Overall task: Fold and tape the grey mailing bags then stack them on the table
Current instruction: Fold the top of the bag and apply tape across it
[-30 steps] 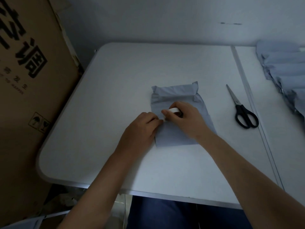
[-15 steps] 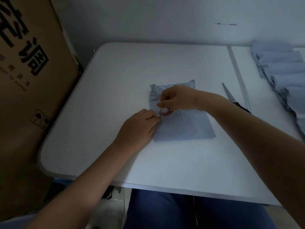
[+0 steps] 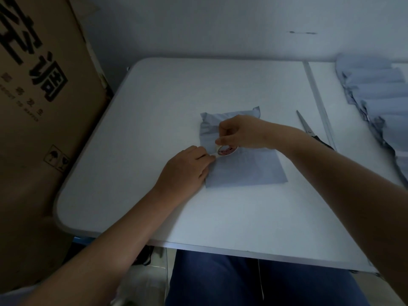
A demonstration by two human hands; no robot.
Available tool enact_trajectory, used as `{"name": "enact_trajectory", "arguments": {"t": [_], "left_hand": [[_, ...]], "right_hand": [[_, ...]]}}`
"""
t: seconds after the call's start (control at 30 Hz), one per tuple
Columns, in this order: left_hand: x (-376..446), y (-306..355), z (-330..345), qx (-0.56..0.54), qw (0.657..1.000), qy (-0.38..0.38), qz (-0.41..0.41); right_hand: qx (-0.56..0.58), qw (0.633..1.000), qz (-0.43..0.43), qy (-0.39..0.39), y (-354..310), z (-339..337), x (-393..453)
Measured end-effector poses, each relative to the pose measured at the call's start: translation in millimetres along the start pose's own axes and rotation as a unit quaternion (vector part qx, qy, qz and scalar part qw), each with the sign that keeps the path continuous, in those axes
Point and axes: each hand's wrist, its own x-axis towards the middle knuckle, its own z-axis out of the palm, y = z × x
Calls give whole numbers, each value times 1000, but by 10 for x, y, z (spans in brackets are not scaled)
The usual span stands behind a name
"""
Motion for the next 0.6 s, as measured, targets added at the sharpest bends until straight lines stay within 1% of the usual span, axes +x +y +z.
{"name": "enact_trajectory", "arguments": {"t": [0.6], "left_hand": [[6, 3, -6, 7, 1000, -2, 2]], "right_hand": [[-86, 996, 11, 10, 46, -72, -55]]}}
